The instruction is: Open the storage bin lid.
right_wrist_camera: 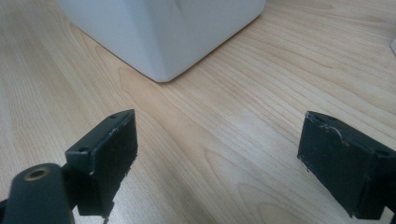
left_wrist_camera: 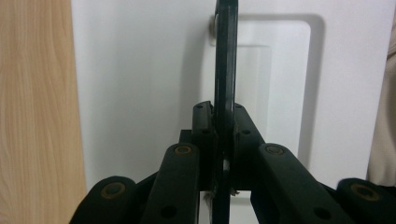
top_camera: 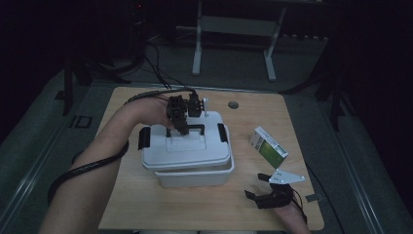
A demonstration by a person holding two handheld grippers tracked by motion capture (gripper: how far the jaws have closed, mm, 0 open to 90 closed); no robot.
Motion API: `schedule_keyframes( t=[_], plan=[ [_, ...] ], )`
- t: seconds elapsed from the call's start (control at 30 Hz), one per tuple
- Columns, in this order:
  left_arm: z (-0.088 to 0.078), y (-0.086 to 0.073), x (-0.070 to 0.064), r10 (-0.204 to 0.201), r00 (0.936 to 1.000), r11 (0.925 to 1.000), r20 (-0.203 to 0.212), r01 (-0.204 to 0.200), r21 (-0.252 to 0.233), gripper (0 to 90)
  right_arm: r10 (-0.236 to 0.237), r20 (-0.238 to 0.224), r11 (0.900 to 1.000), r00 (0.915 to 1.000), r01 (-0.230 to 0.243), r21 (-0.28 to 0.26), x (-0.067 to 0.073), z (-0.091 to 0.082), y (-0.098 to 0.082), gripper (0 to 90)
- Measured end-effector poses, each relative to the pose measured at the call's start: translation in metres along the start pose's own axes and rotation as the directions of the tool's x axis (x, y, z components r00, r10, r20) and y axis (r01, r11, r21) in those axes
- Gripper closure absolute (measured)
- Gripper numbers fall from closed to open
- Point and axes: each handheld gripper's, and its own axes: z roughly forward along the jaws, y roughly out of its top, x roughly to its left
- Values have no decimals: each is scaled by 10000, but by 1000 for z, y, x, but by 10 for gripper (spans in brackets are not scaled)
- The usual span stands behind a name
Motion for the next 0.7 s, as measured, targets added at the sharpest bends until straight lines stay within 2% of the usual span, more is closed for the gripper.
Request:
schedule_keyframes(
  t=[0.03, 0.17, 0.4, 0.47, 0.5, 0.7],
  plan=[
    [0, 0, 0, 0, 10000, 10000, 0, 0, 0, 835, 0, 0, 10000, 10000, 0, 0, 0, 0, 0, 118],
    [-5, -18, 1, -316, 9993, 9995, -205, 315, -44, 834, 11, -31, 10000, 10000, -11, -34, 1, 0, 0, 126],
    [-10, -39, -2, -693, 9972, 9976, -271, 690, -107, 835, 53, -83, 9999, 10000, -53, -85, 1, -1, 0, 131],
    [-10, -39, -2, -693, 9972, 9976, -271, 690, -107, 834, 30, -50, 9999, 10000, -31, -128, 1, -1, 0, 131],
    [-13, -48, -3, -831, 9962, 9964, -262, 825, -217, 835, 32, -22, 9999, 10000, -32, -153, 1, -1, 1, 131],
    [-19, -72, -5, -1254, 9916, 9915, -309, 1241, -383, 834, -6, 4, 9999, 10000, 6, -142, 2, -1, 0, 130]
  ],
)
